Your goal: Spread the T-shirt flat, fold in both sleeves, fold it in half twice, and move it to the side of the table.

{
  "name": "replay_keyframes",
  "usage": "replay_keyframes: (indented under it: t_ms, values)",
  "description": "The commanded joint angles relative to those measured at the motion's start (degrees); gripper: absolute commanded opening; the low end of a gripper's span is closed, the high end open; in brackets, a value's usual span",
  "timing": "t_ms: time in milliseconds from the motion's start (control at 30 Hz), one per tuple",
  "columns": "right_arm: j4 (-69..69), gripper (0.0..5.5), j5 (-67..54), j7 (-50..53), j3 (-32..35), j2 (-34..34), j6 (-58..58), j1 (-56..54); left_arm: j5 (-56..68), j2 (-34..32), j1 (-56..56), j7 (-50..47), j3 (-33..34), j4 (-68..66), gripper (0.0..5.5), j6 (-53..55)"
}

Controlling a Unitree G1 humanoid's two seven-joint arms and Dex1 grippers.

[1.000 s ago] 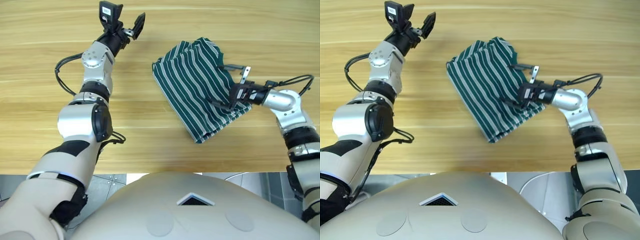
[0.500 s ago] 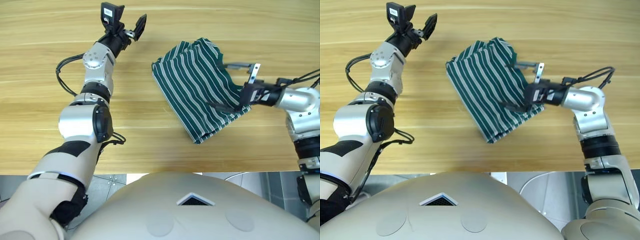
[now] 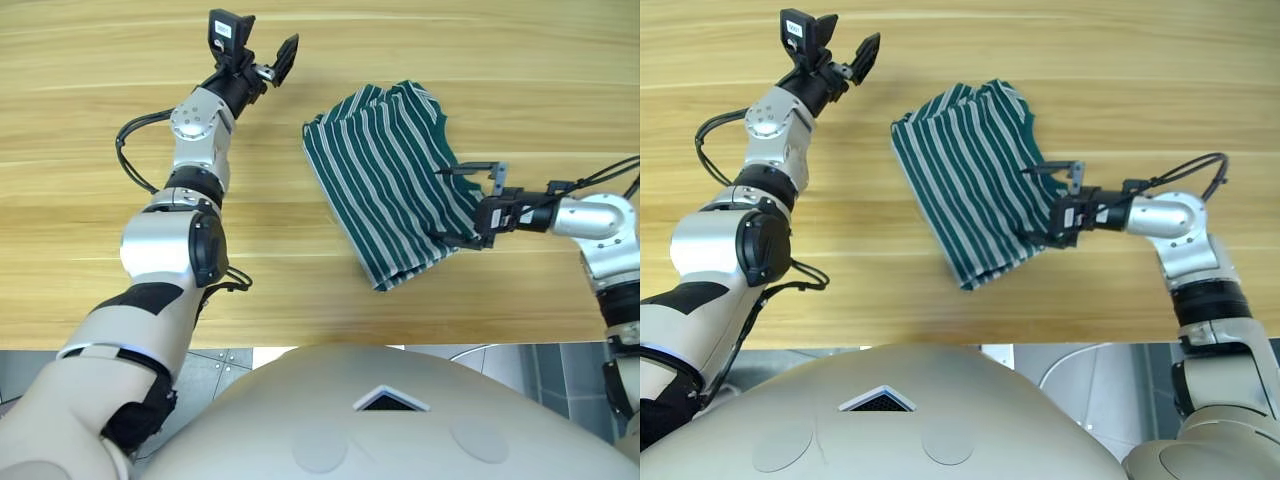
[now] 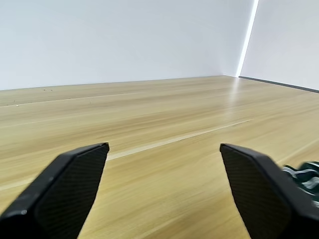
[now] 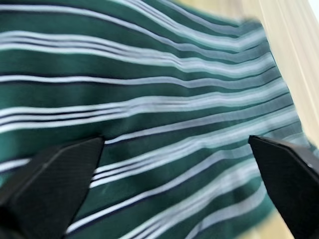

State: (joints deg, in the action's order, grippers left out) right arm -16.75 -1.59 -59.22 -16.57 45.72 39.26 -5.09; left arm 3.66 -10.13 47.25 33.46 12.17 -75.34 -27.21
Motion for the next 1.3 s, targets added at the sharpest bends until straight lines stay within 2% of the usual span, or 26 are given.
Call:
replay_keyframes:
  t_ms: [33, 200, 400, 567, 700, 833, 1067, 1300]
  values:
    - [5.43, 5.37, -4.02, -3.27, -4.02, -3.31, -0.89, 2.40, -0.40, -0.49, -0.51, 0.37, -0.26, 0.45, 4.15, -0.33]
    - [8.35, 5.37, -13.27, -4.53, -2.96, -8.46, -3.69, -0.48, -0.33, -0.80, -0.65, 0.64, -0.20, 0.53, 4.15, -0.54]
    - [4.52, 5.37, -13.21, -2.56, 0.28, -12.44, -4.88, -4.47, -0.21, -0.78, -1.10, 1.29, -0.21, 0.83, 4.15, -1.37]
    - [3.36, 5.37, -11.92, -0.51, 6.73, -9.02, -4.42, -6.07, -0.89, -0.73, -1.38, 2.14, -1.26, 1.27, 4.15, -3.08]
    - [-0.25, 5.37, -8.57, 1.76, 12.49, -3.54, -3.35, -5.50, -1.09, -0.04, -1.51, 1.94, -1.75, 1.27, 4.15, -3.35]
    - [-4.96, 5.37, -6.99, 2.62, 15.36, -1.02, -0.33, -2.35, -1.13, 0.14, -1.51, 1.51, -2.05, 1.12, 4.15, -3.14]
    - [-3.81, 5.37, -5.98, 0.10, 13.82, 0.85, 1.97, 5.58, -1.37, -0.08, -0.96, 1.51, -2.12, 1.16, 4.15, -2.97]
    - [0.82, 5.37, -4.51, -1.53, 7.81, -0.80, 0.84, 11.64, -1.55, -0.16, -0.76, 1.68, -2.48, 1.27, 4.15, -3.08]
